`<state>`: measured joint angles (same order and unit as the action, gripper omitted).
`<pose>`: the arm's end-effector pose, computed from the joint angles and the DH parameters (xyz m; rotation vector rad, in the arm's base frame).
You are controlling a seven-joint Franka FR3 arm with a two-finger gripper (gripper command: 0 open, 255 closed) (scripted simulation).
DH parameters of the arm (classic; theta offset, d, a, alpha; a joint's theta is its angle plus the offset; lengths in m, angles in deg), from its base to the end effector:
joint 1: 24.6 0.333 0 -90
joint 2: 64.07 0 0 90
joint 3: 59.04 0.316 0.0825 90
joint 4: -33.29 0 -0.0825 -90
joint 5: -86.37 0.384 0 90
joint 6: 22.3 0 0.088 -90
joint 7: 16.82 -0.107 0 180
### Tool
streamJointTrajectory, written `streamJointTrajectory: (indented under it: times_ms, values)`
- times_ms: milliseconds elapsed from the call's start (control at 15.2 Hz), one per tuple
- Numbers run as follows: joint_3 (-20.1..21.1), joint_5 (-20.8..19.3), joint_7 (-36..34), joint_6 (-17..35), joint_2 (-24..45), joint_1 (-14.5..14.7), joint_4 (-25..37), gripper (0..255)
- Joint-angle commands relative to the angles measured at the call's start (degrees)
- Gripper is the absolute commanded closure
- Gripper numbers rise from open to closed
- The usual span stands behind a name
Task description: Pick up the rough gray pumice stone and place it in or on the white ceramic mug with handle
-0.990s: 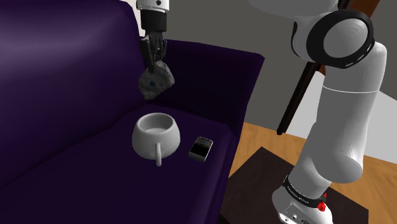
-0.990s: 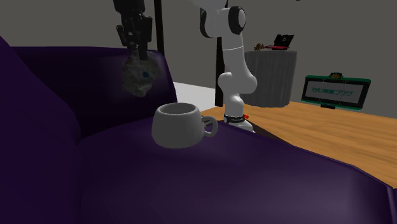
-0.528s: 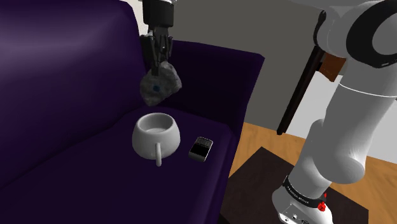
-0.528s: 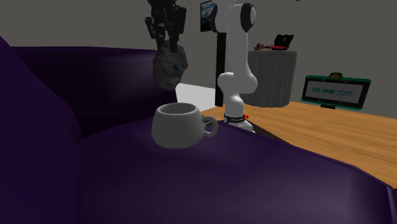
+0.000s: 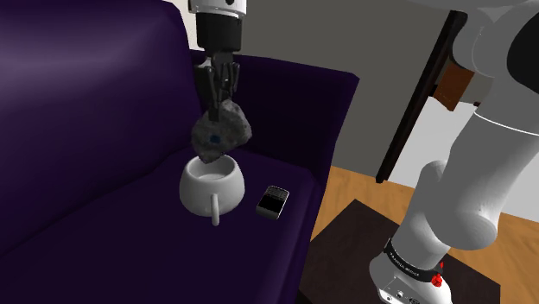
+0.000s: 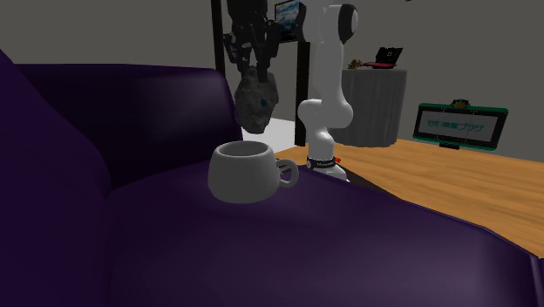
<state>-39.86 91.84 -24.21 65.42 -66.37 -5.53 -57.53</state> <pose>0.4141 0.3448 0.6354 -2.9594 -0.8211 0.0719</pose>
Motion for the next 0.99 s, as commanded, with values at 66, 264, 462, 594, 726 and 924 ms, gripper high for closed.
streamJointTrajectory:
  times_ms: [66, 264, 462, 594, 726, 924]
  values:
    - [-0.05, 0.23, 0.29, 2.27, -0.73, -0.03, -2.92, 255]
    - [-0.08, 0.41, 0.60, 4.68, -1.28, -0.04, -5.86, 255]
    - [-0.09, 0.56, 0.87, 7.05, -1.69, -0.04, -8.64, 255]
    - [-0.10, 0.64, 1.03, 8.61, -1.89, -0.02, -10.40, 255]
    - [-0.10, 0.71, 1.18, 10.17, -2.03, 0.01, -12.10, 255]
    - [-0.10, 0.73, 1.24, 10.74, -2.07, 0.02, -12.72, 255]
